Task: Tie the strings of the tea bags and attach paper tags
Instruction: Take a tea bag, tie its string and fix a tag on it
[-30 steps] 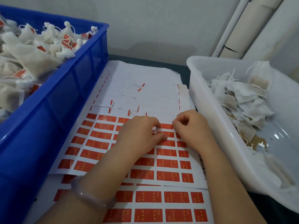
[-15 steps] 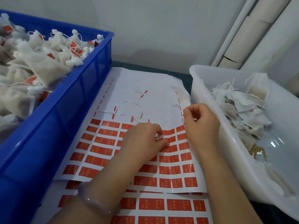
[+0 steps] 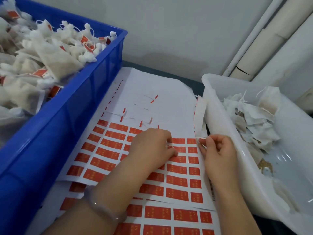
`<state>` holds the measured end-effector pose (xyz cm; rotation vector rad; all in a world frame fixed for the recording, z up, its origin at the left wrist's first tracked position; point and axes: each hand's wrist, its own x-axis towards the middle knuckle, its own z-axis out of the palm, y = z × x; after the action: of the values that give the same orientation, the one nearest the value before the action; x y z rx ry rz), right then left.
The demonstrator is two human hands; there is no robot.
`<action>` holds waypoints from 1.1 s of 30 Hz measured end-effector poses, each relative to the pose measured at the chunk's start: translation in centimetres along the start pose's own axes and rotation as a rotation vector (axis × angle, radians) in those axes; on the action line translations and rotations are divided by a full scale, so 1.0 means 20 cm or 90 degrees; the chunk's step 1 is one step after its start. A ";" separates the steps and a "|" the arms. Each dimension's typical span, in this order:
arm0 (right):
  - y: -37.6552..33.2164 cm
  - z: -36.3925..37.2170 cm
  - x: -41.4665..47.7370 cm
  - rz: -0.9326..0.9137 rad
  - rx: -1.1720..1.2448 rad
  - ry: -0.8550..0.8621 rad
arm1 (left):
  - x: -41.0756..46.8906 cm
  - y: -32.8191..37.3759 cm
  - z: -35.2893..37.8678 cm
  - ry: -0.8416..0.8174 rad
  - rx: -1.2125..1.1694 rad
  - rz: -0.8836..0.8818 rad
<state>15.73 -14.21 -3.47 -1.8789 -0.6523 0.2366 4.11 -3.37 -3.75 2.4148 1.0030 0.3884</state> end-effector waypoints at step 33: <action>-0.01 0.09 0.07 -0.046 -0.449 -0.189 | 0.00 -0.06 -0.05 -0.040 0.119 -0.079</action>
<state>15.92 -11.98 -3.78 -2.5099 -1.1079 0.2613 2.97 -2.27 -3.50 2.4946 1.2007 0.1799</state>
